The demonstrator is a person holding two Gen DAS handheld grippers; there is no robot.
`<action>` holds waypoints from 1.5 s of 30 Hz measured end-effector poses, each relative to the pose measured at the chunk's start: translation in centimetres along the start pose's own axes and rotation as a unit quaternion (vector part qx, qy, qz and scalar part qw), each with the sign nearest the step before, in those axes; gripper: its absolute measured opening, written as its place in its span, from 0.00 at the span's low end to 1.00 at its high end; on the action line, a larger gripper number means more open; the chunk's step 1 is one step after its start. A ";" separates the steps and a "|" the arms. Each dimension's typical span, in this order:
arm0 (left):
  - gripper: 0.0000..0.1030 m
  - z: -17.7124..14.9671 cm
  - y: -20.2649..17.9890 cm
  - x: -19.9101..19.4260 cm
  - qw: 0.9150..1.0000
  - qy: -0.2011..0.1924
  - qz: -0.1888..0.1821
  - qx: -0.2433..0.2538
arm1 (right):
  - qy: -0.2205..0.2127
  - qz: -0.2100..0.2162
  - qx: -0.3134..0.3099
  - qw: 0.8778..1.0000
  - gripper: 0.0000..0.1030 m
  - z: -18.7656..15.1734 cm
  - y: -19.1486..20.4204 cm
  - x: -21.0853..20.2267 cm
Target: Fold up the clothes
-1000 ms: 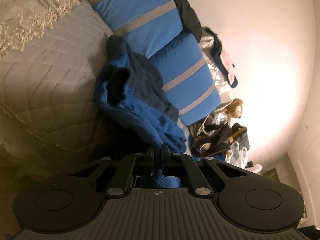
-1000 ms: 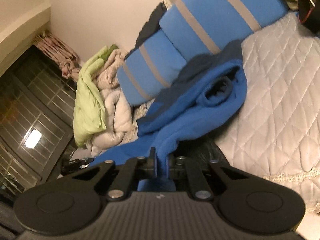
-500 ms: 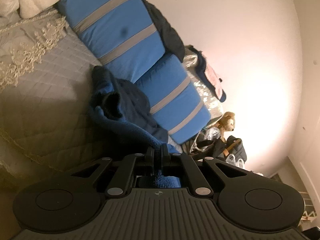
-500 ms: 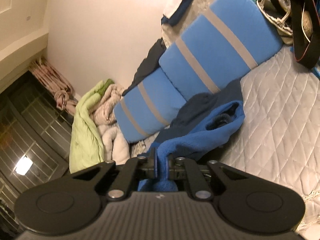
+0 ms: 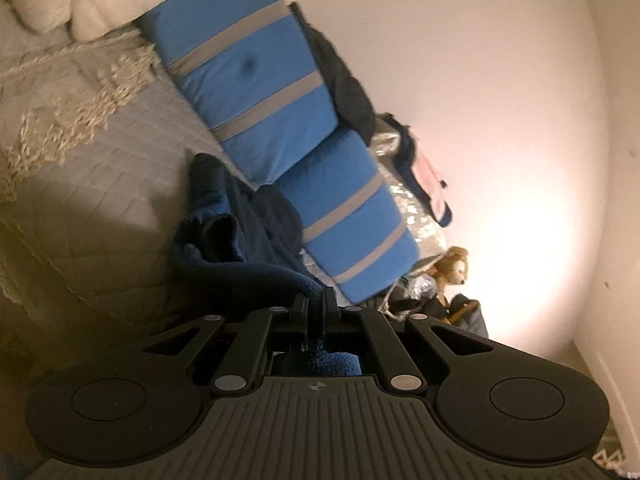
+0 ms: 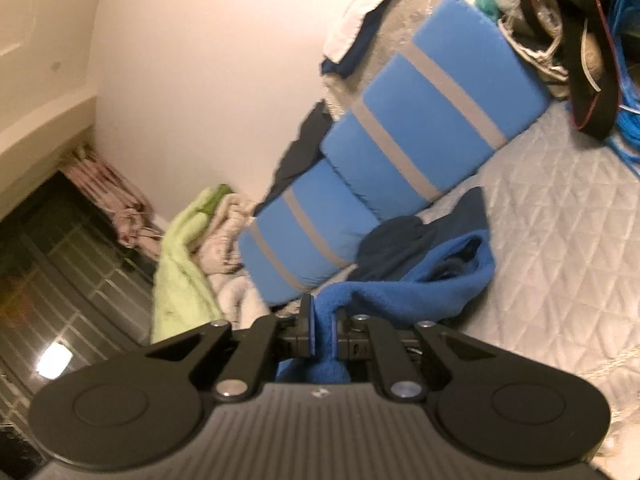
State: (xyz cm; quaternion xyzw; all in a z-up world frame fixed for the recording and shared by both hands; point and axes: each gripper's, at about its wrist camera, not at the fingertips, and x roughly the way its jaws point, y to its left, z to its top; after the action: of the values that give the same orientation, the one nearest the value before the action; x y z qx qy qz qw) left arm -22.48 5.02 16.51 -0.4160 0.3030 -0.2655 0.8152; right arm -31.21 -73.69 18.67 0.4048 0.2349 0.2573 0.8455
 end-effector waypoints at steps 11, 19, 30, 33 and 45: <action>0.06 3.7 -1.1 4.1 1.000 -0.016 0.020 0.014 | 0.002 -0.056 0.019 0.998 0.08 3.2 -0.9 4.4; 0.06 6.3 -2.0 7.6 0.999 -0.029 0.026 0.037 | 0.001 -0.087 0.007 0.996 0.08 6.0 -1.6 7.6; 0.06 9.5 -3.1 11.8 0.997 -0.042 0.042 0.056 | -0.007 -0.128 -0.030 0.991 0.08 9.3 -2.1 12.7; 0.06 10.5 -3.8 12.9 0.995 -0.047 0.046 0.069 | -0.010 -0.147 -0.058 0.987 0.08 10.2 -1.8 14.4; 0.06 14.2 -2.1 18.8 0.993 -0.050 0.086 0.063 | -0.013 -0.180 -0.092 0.979 0.08 13.6 -3.1 21.0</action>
State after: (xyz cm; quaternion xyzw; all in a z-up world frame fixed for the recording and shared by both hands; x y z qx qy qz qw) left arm 0.00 -1.59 19.78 -0.3488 0.2795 -0.1923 0.8737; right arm -6.29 -69.87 19.83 0.2799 0.2682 0.1159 0.9145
